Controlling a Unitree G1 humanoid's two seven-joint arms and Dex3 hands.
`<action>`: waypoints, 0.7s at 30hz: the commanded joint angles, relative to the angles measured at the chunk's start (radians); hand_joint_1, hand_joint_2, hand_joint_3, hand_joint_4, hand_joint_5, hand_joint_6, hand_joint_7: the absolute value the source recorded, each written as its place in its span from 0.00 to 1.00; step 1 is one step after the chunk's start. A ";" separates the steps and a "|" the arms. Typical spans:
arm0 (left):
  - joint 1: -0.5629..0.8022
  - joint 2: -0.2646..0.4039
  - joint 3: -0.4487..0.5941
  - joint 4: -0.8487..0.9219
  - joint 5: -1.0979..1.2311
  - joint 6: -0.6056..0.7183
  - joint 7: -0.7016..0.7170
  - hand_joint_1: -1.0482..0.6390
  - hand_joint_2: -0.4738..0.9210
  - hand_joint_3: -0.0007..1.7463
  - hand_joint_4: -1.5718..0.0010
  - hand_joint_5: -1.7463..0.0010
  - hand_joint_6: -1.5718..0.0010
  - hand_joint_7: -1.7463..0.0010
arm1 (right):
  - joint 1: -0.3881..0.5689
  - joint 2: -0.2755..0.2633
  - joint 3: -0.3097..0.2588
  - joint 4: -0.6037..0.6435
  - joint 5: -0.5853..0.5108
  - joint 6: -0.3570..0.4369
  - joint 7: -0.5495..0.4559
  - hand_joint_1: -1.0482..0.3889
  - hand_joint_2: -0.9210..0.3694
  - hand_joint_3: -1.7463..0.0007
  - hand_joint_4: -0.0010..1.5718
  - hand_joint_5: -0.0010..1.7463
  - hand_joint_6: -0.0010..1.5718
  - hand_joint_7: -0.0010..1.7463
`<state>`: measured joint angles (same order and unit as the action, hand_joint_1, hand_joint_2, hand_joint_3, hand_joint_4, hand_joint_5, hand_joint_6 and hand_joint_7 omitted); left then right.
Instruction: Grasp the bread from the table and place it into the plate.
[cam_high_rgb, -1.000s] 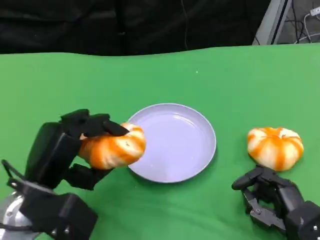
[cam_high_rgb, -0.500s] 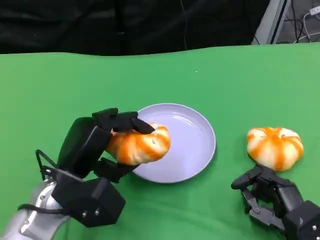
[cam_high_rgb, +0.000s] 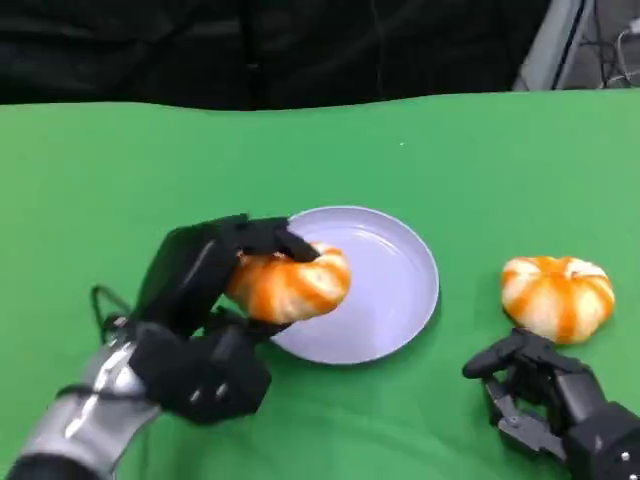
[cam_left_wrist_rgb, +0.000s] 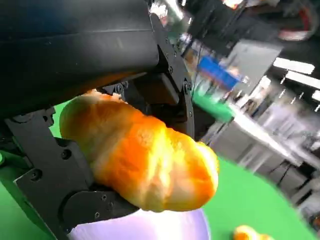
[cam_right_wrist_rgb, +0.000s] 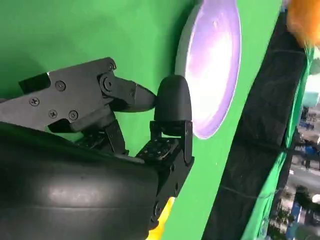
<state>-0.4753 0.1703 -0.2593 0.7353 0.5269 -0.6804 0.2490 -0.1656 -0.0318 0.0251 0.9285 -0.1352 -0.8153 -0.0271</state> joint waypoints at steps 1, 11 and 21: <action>-0.132 -0.045 -0.041 0.165 0.020 0.026 0.009 0.59 0.84 0.46 0.47 0.16 0.42 0.39 | 0.008 -0.005 -0.001 0.008 -0.001 0.009 -0.009 0.62 0.03 0.67 0.43 1.00 0.46 0.72; -0.233 -0.082 -0.078 0.356 0.029 0.016 0.053 0.59 0.87 0.39 0.51 0.08 0.44 0.37 | 0.016 0.007 0.008 -0.007 -0.013 0.009 -0.028 0.62 0.04 0.66 0.46 1.00 0.47 0.72; -0.257 -0.093 -0.095 0.400 0.025 0.034 0.060 0.58 0.92 0.27 0.50 0.20 0.41 0.52 | 0.018 0.002 0.015 -0.006 -0.015 0.013 -0.037 0.61 0.05 0.66 0.45 1.00 0.47 0.71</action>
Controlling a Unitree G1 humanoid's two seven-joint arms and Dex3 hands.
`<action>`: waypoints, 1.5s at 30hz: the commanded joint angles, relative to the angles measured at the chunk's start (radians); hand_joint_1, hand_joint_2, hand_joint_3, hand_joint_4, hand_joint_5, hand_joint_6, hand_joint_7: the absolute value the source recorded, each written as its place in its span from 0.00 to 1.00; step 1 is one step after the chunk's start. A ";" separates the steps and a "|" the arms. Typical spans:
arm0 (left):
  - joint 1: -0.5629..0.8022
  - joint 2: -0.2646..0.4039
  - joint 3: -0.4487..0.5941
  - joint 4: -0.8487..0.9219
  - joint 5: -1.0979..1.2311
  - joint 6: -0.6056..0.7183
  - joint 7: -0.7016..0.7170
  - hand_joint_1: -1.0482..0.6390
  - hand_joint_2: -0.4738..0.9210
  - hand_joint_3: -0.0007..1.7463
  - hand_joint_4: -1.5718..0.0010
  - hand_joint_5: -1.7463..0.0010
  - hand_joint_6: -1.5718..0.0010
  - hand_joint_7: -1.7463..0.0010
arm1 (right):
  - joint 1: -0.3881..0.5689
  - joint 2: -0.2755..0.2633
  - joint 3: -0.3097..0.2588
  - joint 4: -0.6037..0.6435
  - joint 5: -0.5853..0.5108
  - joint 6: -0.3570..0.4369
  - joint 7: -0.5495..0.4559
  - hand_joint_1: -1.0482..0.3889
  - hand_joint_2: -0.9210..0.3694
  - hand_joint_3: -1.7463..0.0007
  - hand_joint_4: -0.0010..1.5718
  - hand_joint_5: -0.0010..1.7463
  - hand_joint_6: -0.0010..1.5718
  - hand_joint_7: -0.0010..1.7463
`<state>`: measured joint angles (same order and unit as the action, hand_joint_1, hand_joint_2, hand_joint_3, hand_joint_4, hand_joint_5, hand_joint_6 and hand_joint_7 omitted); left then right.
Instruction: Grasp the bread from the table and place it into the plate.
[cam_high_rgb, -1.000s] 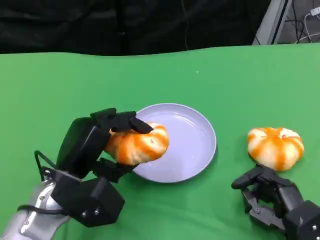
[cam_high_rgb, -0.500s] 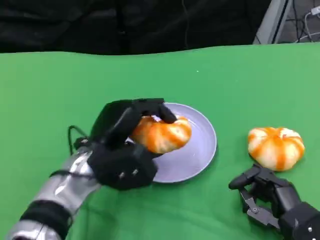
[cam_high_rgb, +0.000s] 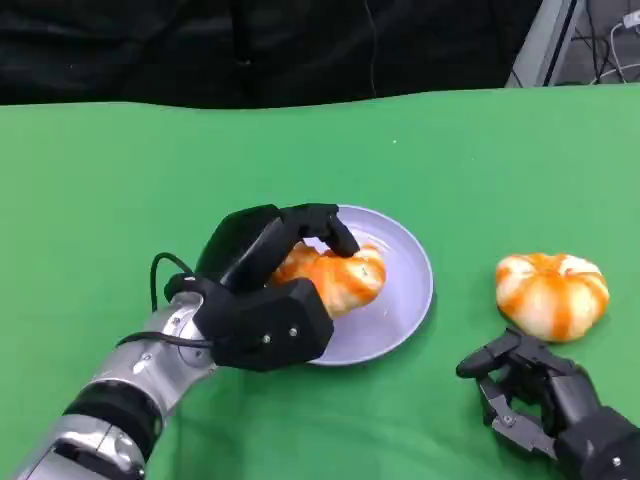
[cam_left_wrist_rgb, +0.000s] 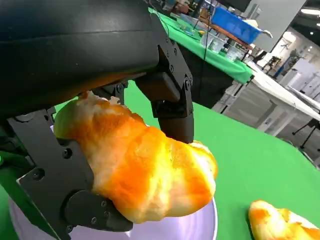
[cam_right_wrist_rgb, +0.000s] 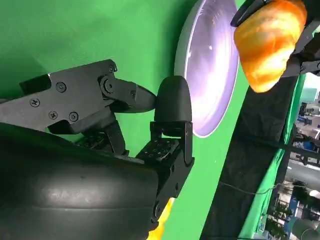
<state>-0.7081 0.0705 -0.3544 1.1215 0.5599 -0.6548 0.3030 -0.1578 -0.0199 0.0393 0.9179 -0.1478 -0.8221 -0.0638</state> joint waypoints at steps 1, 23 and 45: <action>-0.025 0.008 0.002 0.015 -0.013 0.007 0.001 0.58 0.95 0.19 0.48 0.29 0.37 0.63 | 0.010 -0.009 0.001 0.004 -0.001 0.020 0.000 0.62 0.05 0.66 0.45 1.00 0.47 0.71; -0.012 0.071 0.008 -0.089 -0.084 0.068 -0.248 0.05 1.00 0.28 0.82 1.00 0.80 1.00 | 0.011 -0.008 -0.001 0.002 0.023 0.022 0.027 0.62 0.04 0.65 0.45 1.00 0.47 0.72; 0.227 0.109 0.236 -0.397 -0.538 0.009 -0.653 0.07 1.00 0.39 0.82 0.98 0.81 0.99 | 0.006 -0.019 -0.004 0.012 0.016 0.019 0.027 0.61 0.05 0.66 0.44 1.00 0.46 0.72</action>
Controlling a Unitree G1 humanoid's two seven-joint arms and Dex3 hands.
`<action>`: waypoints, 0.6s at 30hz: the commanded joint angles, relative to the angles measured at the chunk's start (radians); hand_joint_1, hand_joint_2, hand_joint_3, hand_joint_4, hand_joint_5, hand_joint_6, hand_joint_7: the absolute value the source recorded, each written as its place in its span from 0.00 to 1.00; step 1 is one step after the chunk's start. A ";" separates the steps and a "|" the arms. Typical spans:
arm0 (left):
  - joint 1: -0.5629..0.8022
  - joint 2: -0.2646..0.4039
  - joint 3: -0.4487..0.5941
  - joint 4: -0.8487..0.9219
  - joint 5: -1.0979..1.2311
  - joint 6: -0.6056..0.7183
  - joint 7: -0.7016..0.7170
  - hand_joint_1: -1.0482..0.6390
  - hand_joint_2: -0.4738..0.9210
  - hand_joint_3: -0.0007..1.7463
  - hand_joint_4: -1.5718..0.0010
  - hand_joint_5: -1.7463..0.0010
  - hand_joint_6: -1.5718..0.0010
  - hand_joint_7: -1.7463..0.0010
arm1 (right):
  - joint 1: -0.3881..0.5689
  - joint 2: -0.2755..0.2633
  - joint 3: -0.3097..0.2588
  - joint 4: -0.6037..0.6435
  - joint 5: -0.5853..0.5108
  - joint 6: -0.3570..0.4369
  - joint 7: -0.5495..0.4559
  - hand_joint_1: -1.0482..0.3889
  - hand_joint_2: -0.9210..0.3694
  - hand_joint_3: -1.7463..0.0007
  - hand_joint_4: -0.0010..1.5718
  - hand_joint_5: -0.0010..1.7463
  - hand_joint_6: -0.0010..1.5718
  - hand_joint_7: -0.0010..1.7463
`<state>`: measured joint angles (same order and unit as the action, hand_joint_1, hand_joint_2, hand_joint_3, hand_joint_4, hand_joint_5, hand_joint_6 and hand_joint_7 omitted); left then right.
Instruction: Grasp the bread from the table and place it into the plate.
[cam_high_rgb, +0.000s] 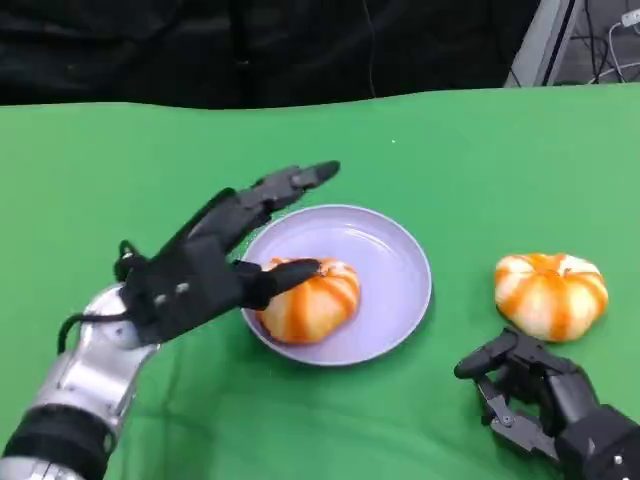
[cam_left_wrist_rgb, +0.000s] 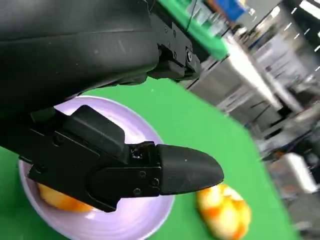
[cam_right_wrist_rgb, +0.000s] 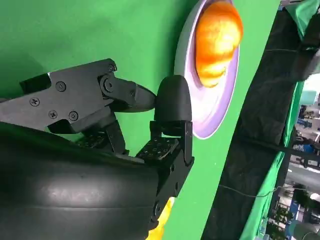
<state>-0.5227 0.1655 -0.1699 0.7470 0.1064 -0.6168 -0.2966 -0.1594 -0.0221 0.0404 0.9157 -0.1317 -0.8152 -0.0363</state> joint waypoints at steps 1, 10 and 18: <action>0.059 0.010 0.076 -0.021 -0.146 -0.033 -0.101 0.08 1.00 0.38 0.82 0.98 0.81 0.99 | 0.009 -0.015 -0.007 0.013 0.004 0.015 0.003 0.61 0.05 0.66 0.44 1.00 0.47 0.72; 0.162 -0.020 0.230 0.004 -0.436 -0.063 -0.383 0.04 1.00 0.33 0.78 0.98 0.80 0.99 | 0.013 -0.022 -0.007 0.008 -0.001 0.010 0.002 0.62 0.05 0.66 0.44 1.00 0.47 0.71; 0.267 -0.030 0.296 -0.010 -0.489 -0.089 -0.465 0.03 1.00 0.32 0.72 0.97 0.77 0.99 | 0.015 -0.021 -0.009 0.009 0.003 0.006 0.005 0.61 0.06 0.65 0.44 1.00 0.47 0.70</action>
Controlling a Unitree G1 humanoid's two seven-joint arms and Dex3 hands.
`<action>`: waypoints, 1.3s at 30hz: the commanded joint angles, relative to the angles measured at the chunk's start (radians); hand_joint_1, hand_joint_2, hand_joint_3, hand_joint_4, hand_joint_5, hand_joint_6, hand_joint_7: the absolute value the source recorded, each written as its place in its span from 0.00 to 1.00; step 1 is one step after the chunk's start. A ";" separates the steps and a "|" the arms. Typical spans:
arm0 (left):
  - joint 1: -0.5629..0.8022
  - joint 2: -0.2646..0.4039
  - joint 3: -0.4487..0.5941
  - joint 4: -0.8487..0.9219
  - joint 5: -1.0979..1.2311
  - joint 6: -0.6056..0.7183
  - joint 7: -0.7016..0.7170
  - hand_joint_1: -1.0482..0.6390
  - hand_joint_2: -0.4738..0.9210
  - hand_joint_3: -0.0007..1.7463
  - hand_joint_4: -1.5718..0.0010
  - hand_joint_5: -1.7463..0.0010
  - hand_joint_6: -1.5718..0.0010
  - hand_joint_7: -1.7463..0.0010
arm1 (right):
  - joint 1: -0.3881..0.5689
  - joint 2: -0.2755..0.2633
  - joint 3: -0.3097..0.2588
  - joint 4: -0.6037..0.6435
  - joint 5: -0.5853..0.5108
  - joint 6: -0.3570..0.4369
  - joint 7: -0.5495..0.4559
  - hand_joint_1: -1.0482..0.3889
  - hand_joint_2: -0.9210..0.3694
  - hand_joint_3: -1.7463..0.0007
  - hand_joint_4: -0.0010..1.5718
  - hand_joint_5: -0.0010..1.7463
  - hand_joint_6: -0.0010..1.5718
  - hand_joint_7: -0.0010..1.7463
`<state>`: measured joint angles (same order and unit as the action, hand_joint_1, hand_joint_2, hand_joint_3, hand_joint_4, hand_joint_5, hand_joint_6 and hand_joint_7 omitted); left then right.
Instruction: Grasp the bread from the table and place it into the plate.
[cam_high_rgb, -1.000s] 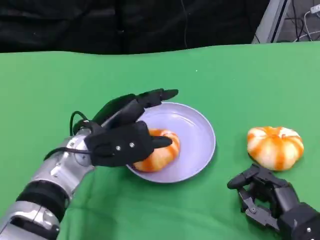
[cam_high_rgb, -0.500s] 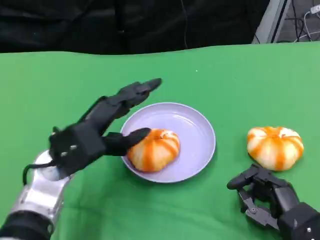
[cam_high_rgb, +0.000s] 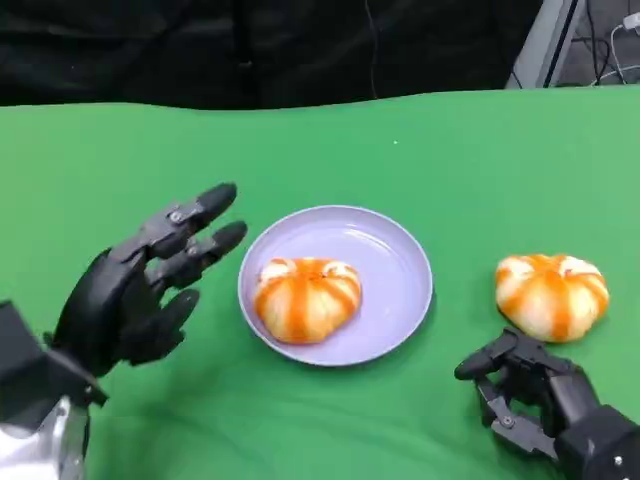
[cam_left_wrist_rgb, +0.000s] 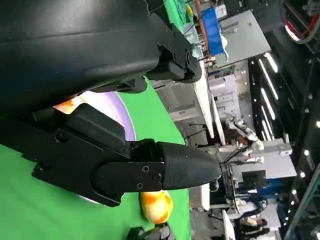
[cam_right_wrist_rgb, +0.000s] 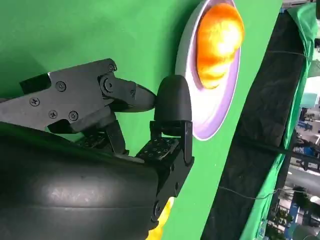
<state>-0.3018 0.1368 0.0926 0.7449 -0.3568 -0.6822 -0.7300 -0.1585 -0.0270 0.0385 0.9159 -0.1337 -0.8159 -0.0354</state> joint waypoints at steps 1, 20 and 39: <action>0.053 -0.003 0.039 -0.008 -0.028 -0.026 -0.037 0.03 1.00 0.32 0.72 0.97 0.77 0.99 | 0.014 -0.016 -0.007 0.009 0.006 0.006 0.004 0.61 0.06 0.65 0.44 1.00 0.47 0.70; 0.093 0.022 0.214 0.195 -0.102 -0.112 -0.180 0.13 1.00 0.28 0.66 0.99 0.71 0.99 | 0.023 -0.017 -0.024 -0.008 0.033 0.016 0.043 0.63 0.05 0.64 0.44 1.00 0.47 0.71; 0.019 0.062 0.232 0.359 0.031 -0.159 -0.043 0.73 0.94 0.43 0.51 1.00 0.55 0.99 | 0.010 -0.024 -0.029 0.012 0.035 0.012 0.048 0.62 0.06 0.64 0.44 1.00 0.48 0.70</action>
<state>-0.2781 0.1821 0.3242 1.0887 -0.3564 -0.8095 -0.8300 -0.1528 -0.0347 0.0187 0.9132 -0.1091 -0.8099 0.0054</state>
